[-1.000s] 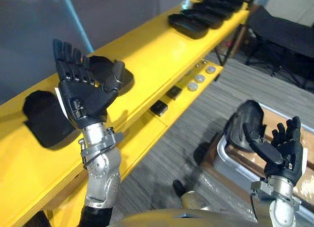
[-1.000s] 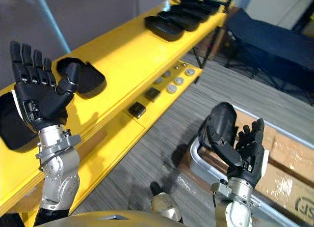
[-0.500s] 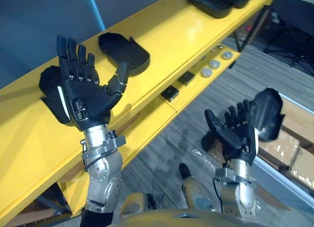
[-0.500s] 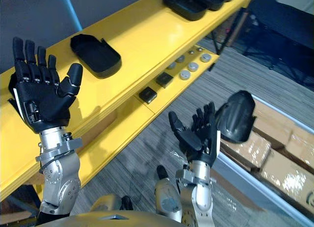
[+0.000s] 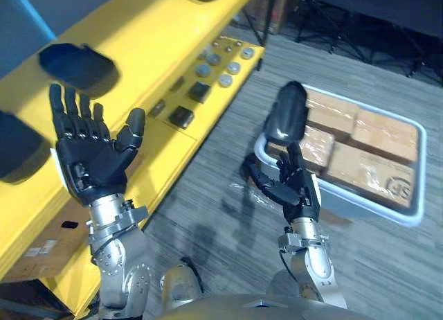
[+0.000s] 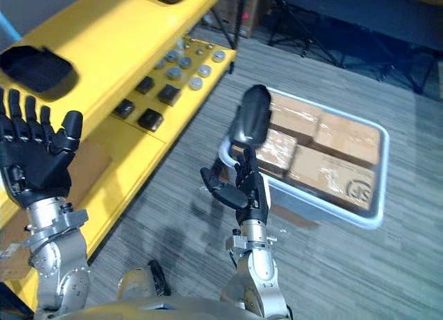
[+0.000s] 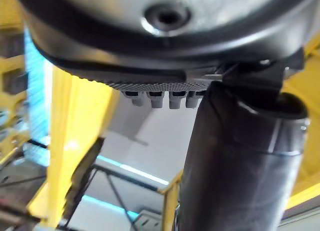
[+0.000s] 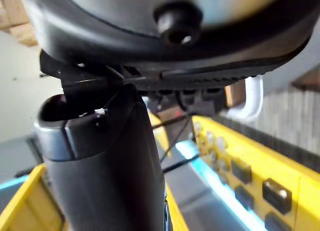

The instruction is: Walk over and take three plastic housings, then place them on the shelf

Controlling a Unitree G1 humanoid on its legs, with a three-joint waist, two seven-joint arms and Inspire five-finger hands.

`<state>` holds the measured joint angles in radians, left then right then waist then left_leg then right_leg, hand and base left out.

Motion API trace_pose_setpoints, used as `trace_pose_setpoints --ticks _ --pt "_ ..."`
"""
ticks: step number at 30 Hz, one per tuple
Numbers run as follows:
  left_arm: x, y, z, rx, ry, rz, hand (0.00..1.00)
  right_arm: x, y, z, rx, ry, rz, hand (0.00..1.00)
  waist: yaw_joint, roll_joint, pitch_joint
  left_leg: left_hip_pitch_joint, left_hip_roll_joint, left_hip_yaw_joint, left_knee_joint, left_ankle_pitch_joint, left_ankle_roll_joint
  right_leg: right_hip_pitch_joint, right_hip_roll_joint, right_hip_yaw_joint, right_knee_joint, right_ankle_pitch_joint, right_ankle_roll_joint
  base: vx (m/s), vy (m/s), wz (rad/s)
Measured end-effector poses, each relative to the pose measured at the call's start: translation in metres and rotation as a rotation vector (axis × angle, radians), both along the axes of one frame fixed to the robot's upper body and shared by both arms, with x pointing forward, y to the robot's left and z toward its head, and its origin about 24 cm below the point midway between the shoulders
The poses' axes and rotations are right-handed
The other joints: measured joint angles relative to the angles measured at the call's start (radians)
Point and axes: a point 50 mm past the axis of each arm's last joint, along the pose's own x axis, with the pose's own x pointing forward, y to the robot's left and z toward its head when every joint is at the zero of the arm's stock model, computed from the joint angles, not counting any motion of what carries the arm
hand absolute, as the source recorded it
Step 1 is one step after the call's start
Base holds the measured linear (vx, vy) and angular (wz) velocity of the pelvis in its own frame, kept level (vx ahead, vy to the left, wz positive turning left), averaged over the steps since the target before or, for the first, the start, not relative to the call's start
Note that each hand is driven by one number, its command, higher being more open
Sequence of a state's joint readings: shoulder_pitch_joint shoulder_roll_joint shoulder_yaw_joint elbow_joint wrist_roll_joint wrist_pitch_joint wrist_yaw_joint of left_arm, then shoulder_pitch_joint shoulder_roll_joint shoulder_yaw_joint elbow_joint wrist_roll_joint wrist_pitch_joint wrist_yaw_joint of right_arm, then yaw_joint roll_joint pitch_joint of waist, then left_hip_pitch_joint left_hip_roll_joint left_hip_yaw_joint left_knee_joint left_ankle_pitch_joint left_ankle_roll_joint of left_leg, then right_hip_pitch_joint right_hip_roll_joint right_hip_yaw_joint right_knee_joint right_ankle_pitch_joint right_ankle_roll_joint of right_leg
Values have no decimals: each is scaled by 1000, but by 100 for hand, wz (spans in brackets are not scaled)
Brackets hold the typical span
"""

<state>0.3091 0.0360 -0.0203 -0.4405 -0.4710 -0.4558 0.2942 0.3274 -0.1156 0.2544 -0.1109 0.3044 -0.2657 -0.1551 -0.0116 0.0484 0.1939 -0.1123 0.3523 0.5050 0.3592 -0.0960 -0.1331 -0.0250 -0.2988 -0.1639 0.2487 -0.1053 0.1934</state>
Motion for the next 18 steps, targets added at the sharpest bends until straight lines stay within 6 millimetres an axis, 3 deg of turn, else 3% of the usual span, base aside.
trace_pose_setpoints --ticks 3,4,5,6,7,11,14,18 --pt "-2 -2 -4 -45 13 10 100 -2 -12 -3 -86 21 29 100 -27 5 -3 12 34 -71 1 64 55 6 61 50 -113 13 -3 -41 -317 -115" --pt "-2 -5 -4 -53 14 6 100 -6 -18 -5 -113 35 25 100 -23 4 -3 21 -2 -169 -36 6 -4 -11 68 96 -135 36 -14 -79 -122 -129" --pt "-2 -5 -4 -52 11 3 100 -6 -20 -5 -121 35 22 100 -19 9 -6 31 -30 -203 -71 -2 -10 -29 77 120 -140 46 -16 -108 3 -144" --pt "-3 -6 -3 -47 3 9 100 -3 -23 -2 -135 22 16 100 -16 30 -4 51 -63 -212 -140 0 3 -62 105 148 -147 70 -13 -100 0 -125" --pt "-2 -7 -3 -39 4 6 100 -2 -24 -1 -134 14 3 100 -31 35 -6 68 -65 -197 -172 -5 -6 -84 114 147 -154 87 -10 -91 -20 -101" --pt "5 -15 -2 14 20 -63 100 -2 -30 0 -165 20 -39 100 -45 3 16 69 -96 -174 -168 -10 -34 -62 82 113 -264 180 3 -94 37 -31" --pt "8 -18 -9 21 70 -136 100 2 -33 -1 -218 26 -56 100 -39 10 23 68 -127 -196 -168 -5 -37 -27 52 89 -308 207 16 -55 59 20" --pt "17 -30 -24 10 169 -252 100 50 -44 -1 -314 6 -96 100 -1 18 41 21 -135 -263 -142 -3 -37 -17 46 38 -311 218 15 -87 17 38"
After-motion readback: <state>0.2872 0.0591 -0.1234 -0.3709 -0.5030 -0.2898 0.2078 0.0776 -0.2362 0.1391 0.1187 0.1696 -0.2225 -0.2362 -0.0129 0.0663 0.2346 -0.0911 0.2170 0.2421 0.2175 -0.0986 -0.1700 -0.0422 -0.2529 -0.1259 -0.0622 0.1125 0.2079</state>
